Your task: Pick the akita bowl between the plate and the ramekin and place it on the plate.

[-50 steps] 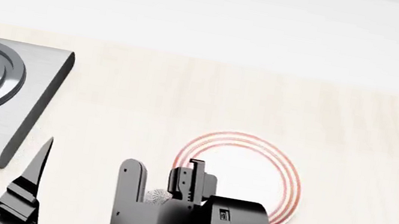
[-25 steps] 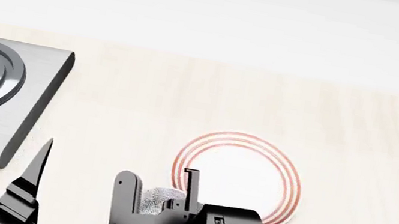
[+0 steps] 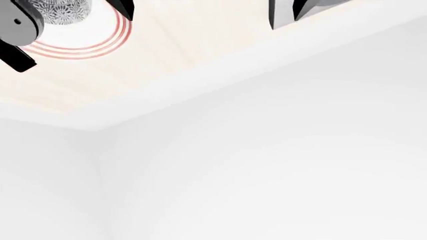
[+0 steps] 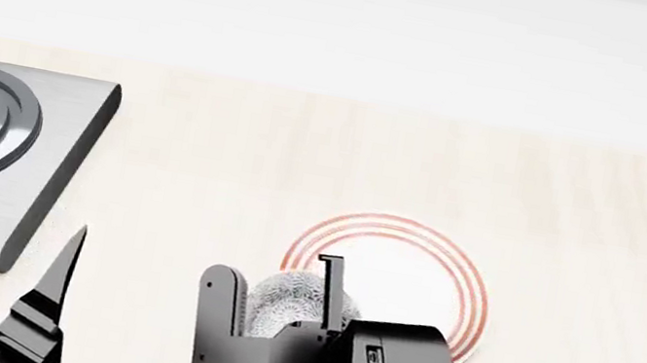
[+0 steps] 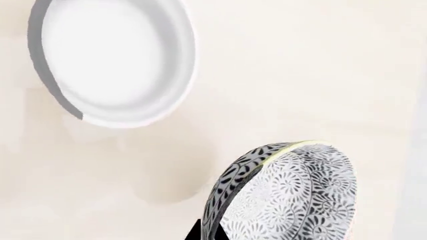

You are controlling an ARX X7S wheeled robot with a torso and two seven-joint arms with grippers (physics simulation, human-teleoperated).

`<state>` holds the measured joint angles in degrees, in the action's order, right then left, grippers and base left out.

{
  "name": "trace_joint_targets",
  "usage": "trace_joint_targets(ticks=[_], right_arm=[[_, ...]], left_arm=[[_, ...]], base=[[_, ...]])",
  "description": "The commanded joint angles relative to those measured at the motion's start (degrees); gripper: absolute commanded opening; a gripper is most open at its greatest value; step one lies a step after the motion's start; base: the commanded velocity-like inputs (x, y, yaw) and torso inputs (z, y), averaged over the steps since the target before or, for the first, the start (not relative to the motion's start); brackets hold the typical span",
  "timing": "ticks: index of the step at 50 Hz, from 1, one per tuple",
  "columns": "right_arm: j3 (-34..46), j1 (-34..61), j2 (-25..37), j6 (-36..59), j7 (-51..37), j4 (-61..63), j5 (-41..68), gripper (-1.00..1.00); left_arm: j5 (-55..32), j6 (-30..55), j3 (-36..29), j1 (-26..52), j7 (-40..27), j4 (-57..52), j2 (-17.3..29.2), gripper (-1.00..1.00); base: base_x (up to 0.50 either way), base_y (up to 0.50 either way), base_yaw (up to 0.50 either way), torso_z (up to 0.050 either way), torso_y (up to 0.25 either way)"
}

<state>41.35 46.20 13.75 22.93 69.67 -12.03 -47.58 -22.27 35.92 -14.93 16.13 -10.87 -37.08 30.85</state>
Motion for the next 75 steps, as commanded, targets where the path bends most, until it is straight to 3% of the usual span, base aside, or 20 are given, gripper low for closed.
trace_joint_targets(ticks=[1,10,46,63,75], right_arm=[[-0.10,1.35,1.17,1.14,1.50,3.56,-1.57,-1.00],[-0.98,2.99,1.65,2.68,2.74,6.12,-2.00,-1.00],[-5.08,17.17,-6.23,-2.27,-17.43,-31.98,3.71,-1.00],[-5.43,25.67,-12.11,-10.84,-28.95,-55.98,7.72,-1.00],[-3.71,23.56,-12.36,-11.54,-27.90,-53.59,8.29,-1.00]], left_arm=[[-0.18,0.01,0.10,-0.22,-0.17,-0.41,0.25,1.00],[-0.39,0.15,0.13,-0.37,-0.36,-0.88,0.40,1.00],[-0.70,-0.05,-0.39,-0.71,-0.48,-0.81,0.75,1.00],[-0.73,-0.45,-0.65,-0.61,-0.45,-0.09,0.71,1.00],[-1.02,-0.38,-0.61,-0.61,-0.51,-0.17,0.84,1.00]], base=[[0.00,0.00,0.00,0.000,0.000],[0.00,0.00,0.00,0.000,0.000],[0.00,0.00,0.00,0.000,0.001],[0.00,0.00,0.00,0.000,0.001],[0.00,0.00,0.00,0.000,0.000]])
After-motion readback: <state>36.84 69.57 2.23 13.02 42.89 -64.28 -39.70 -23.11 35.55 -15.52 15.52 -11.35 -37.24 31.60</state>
